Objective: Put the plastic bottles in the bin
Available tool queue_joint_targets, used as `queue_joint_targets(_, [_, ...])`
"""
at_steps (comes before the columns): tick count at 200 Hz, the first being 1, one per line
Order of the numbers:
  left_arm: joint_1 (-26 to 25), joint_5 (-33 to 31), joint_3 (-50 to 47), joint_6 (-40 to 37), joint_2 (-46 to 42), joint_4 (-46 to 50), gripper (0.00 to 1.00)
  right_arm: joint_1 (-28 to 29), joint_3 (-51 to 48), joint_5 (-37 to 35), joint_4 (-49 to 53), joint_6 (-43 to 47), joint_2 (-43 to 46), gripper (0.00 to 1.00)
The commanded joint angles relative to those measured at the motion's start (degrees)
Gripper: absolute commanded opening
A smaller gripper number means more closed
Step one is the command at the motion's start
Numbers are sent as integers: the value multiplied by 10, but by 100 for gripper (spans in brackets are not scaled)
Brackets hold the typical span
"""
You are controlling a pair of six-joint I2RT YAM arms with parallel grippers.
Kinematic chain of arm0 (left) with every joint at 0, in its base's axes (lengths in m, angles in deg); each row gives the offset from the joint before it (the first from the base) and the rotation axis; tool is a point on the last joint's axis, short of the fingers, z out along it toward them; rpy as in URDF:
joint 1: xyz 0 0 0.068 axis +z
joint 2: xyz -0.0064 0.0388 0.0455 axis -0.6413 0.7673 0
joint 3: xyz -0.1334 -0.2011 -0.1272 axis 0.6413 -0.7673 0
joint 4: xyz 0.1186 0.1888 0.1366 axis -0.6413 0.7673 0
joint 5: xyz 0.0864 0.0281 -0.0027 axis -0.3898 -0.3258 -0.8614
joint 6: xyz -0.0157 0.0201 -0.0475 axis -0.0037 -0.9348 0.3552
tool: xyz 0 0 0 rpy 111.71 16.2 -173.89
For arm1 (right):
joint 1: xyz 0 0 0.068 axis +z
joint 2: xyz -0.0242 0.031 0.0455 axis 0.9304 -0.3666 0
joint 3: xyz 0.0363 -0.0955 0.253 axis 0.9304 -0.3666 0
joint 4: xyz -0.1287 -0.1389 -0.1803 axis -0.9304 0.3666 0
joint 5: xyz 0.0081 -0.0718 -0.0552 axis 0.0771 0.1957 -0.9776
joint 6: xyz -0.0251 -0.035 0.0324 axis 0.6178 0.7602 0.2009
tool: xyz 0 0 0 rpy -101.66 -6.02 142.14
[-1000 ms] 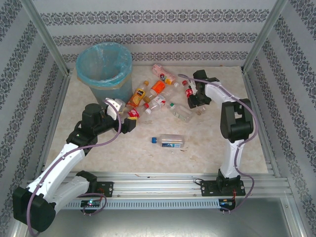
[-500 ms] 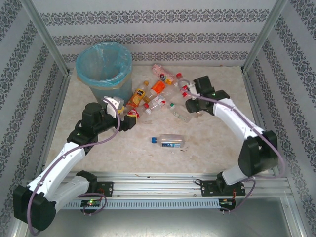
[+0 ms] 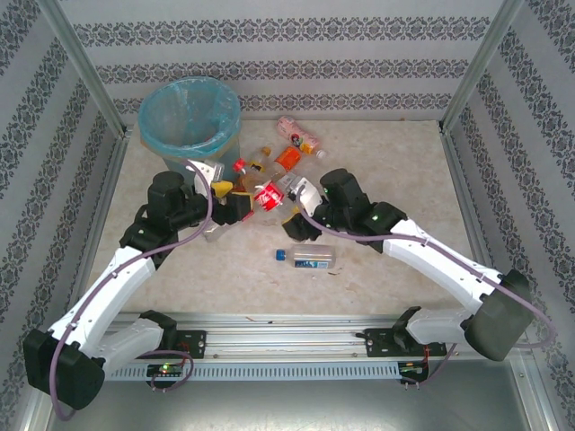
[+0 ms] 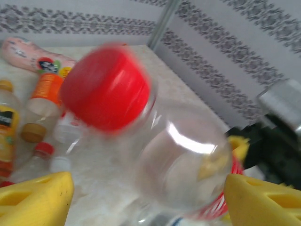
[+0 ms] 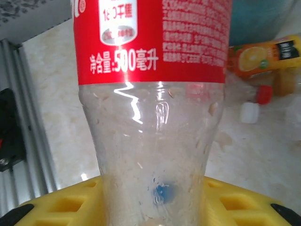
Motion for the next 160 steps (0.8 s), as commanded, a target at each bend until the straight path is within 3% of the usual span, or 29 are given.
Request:
queue_joint_targets(1, [10, 75, 14, 102, -3, -61, 81, 9, -21, 45, -52, -17, 19, 44])
queue_joint_targets(89, [50, 127, 1, 218, 4, -179, 60, 17, -47, 69, -73, -18, 39, 44])
queue_joint_targets(126, [51, 130, 2, 196, 0, -174, 58, 17, -52, 67, -69, -11, 30, 44])
queue_joint_targets(160, [52, 131, 2, 188, -3, -163, 45, 17, -53, 73, -72, -14, 26, 44])
